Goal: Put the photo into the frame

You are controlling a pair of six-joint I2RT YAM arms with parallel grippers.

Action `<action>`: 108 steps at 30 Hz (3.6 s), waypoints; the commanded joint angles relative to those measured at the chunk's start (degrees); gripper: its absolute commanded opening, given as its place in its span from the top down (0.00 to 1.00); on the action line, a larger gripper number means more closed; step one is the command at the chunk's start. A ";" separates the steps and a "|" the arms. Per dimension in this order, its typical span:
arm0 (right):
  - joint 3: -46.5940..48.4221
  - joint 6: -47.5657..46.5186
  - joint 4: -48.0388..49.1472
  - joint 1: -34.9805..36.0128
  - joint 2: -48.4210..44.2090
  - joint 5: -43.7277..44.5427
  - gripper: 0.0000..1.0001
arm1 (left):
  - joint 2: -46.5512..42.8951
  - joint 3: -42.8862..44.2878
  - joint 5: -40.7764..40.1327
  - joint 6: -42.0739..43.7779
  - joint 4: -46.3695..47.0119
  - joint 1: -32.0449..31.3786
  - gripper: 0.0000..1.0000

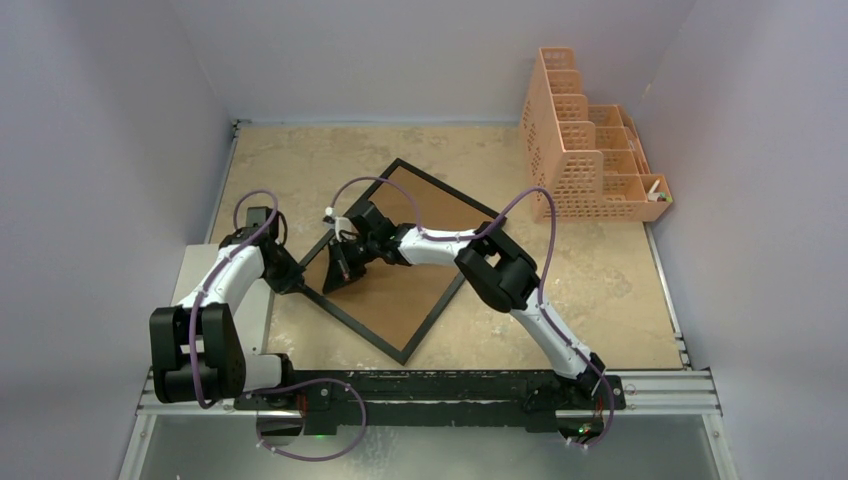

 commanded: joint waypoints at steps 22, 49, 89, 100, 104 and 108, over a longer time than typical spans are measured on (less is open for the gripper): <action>-1.10 1.96 6.63 1.69 -0.34 -4.46 1.00 | 2.50 -1.22 -0.63 -0.34 -0.57 0.28 1.00; 1.31 -1.65 -13.70 -0.79 6.62 8.33 1.00 | 2.49 -1.27 -1.16 -0.60 -0.71 0.25 1.00; -2.60 -15.83 -17.94 -3.90 6.34 24.80 1.00 | 2.50 -1.04 -1.90 -0.78 -1.12 0.27 1.00; -8.47 -15.70 -12.50 -3.93 -9.28 18.81 0.96 | 0.56 -1.56 9.11 1.12 3.87 0.28 0.97; -14.68 -16.74 -8.28 -3.81 -18.24 10.81 0.78 | -2.28 0.14 12.27 2.63 4.84 0.28 0.81; -19.90 -18.29 -6.36 -2.96 -22.45 1.15 0.71 | -4.34 2.82 16.15 5.73 4.41 0.28 0.63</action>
